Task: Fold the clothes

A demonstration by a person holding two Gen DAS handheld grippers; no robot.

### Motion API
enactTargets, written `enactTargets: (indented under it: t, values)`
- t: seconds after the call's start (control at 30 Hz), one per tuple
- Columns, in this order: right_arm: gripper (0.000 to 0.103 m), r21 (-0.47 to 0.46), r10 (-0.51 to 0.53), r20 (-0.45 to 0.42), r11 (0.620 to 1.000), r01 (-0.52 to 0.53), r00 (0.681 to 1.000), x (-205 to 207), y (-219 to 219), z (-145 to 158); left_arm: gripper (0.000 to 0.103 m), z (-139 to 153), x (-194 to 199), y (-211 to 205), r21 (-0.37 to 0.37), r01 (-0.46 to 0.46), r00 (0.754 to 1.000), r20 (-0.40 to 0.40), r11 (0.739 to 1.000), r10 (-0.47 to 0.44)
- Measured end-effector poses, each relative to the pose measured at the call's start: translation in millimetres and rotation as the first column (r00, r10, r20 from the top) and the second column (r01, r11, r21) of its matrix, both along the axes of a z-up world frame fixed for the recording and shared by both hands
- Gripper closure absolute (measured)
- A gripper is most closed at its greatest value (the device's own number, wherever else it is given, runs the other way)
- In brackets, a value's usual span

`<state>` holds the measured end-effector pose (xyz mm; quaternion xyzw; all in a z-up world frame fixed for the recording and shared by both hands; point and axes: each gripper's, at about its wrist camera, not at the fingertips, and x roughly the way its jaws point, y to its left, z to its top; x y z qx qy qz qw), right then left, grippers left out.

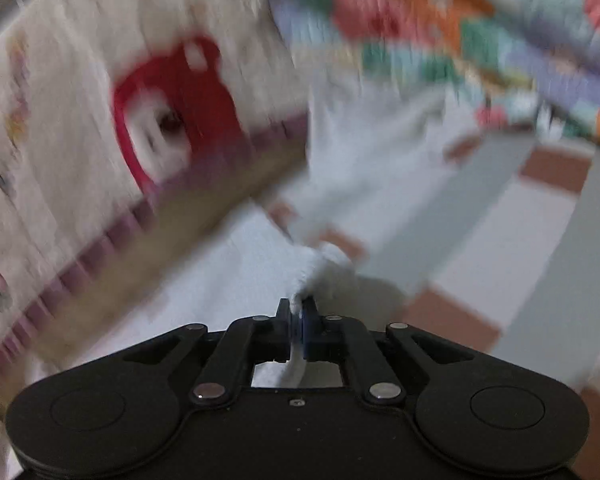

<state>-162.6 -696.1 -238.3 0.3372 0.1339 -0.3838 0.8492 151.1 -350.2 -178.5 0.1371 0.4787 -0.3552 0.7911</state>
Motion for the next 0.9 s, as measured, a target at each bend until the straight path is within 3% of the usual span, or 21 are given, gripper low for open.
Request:
enactTargets:
  t: [0.07, 0.13, 0.27, 0.43, 0.5, 0.57, 0.7, 0.77, 0.8, 0.87, 0.9]
  values:
    - [0.099, -0.053, 0.024, -0.091, 0.998, -0.029, 0.996, 2.4, 2.8, 2.4, 0.054, 0.1, -4.5, 8.3, 0.015, 0.018, 1.0, 0.009, 1.0, -0.018]
    - [0.099, -0.01, 0.027, -0.165, 1.0, -0.029, 0.986, 4.0, -5.3, -11.2, 0.054, 0.2, -8.9, 16.7, 0.03, 0.036, 0.999, 0.017, 0.999, -0.037]
    - [0.099, -0.003, -0.003, -0.237, 1.0, 0.002, 0.972, 0.9, 3.3, -23.1, 0.054, 0.5, -17.1, 33.8, 0.062, 0.067, 0.997, 0.033, 0.996, -0.069]
    - [0.099, -0.047, -0.023, -0.306, 0.999, 0.009, 0.952, 2.5, 4.1, -30.2, 0.054, 3.3, -14.8, 64.1, 0.108, 0.023, 0.998, 0.058, 0.994, -0.03]
    - [0.099, -0.078, -0.035, -0.338, 0.997, 0.009, 0.941, 2.1, 6.1, -28.5, 0.051, 4.0, -11.5, 82.5, 0.124, -0.021, 0.998, 0.066, 0.992, 0.012]
    - [0.099, -0.111, -0.06, -0.381, 0.994, 0.019, 0.923, 1.4, 6.3, -26.1, 0.039, 4.6, -6.0, 104.1, 0.132, -0.079, 0.995, 0.068, 0.988, 0.07]
    - [0.103, -0.188, -0.183, -0.496, 0.977, 0.101, 0.849, -4.7, 8.0, -19.5, 0.04, 7.9, 7.5, 141.4, 0.162, -0.209, 0.977, 0.07, 0.964, 0.2]
    - [0.095, -0.191, -0.201, -0.476, 0.974, 0.122, 0.856, -8.8, 12.3, -8.3, 0.039, 9.3, 14.1, 159.6, 0.178, -0.273, 0.962, 0.075, 0.945, 0.264]
    - [0.093, -0.198, -0.185, -0.443, 0.975, 0.105, 0.877, -7.9, 19.2, 0.4, 0.039, 7.9, 18.6, 167.9, 0.159, -0.298, 0.955, 0.045, 0.941, 0.294]
    - [0.09, -0.204, -0.098, -0.403, 0.979, 0.015, 0.91, 3.9, 36.4, 14.6, 0.039, 5.1, 24.8, 182.0, 0.104, -0.357, 0.932, -0.032, 0.928, 0.361]
    - [0.082, -0.204, -0.032, -0.396, 0.978, -0.054, 0.918, 15.5, 47.3, 19.3, 0.039, 5.2, 26.2, 184.7, 0.086, -0.373, 0.925, -0.045, 0.924, 0.378]
